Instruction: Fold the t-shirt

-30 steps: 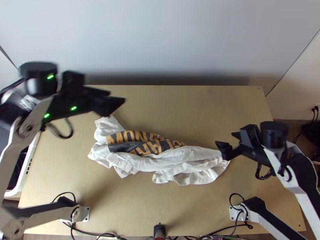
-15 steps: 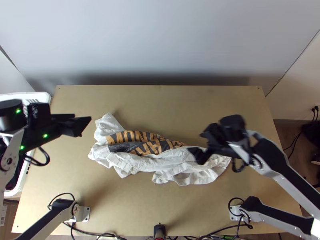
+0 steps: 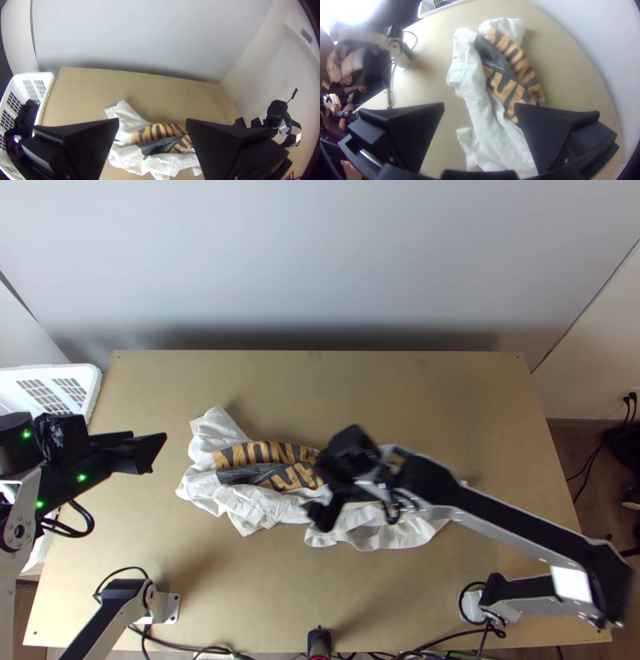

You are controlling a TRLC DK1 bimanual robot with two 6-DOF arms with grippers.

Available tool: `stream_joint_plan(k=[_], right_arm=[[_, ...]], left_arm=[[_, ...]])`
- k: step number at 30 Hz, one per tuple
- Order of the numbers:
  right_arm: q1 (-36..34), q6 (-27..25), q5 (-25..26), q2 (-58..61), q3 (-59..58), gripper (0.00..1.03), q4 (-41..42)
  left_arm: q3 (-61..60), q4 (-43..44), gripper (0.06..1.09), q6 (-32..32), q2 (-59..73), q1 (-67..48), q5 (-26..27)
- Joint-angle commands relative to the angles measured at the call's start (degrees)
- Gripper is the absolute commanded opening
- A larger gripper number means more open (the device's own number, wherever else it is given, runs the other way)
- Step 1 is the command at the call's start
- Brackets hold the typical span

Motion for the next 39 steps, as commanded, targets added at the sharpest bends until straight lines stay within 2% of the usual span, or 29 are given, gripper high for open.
stream_joint_plan(k=[1, 12, 16, 25, 29, 32, 39], right_arm=[[6.5, 0.0, 0.0, 11.7, 6.9, 0.98, 4.7], [8.7, 0.3, 0.0, 23.6, 13.7, 0.98, 6.8], [9.6, 0.2, 0.2, 25.9, 14.0, 0.98, 11.1], [10.5, -1.3, 3.9, 30.7, 19.7, 0.98, 17.7], [11.7, -2.3, 4.9, 32.3, 21.2, 0.97, 18.7], [12.1, -2.9, 5.8, 33.2, 21.2, 0.93, 19.3], [10.9, -4.6, 8.9, 34.7, 20.9, 0.92, 19.3]], left_arm=[[-3.8, 0.1, 1.03, 0.0, -2.7, 2.6, 0.1], [-6.5, 0.2, 1.03, 0.0, -4.1, 4.3, 0.2], [-7.1, 0.2, 1.03, 0.0, -4.3, 5.1, 0.4], [-9.2, -1.0, 1.03, -0.2, -6.5, 6.3, 0.4], [-10.3, -1.3, 1.03, 0.0, -7.3, 6.8, 0.4], [-10.9, -1.3, 1.03, 0.0, -7.8, 7.2, 0.5], [-11.9, -0.8, 1.03, 0.0, -7.8, 7.8, 0.8]])
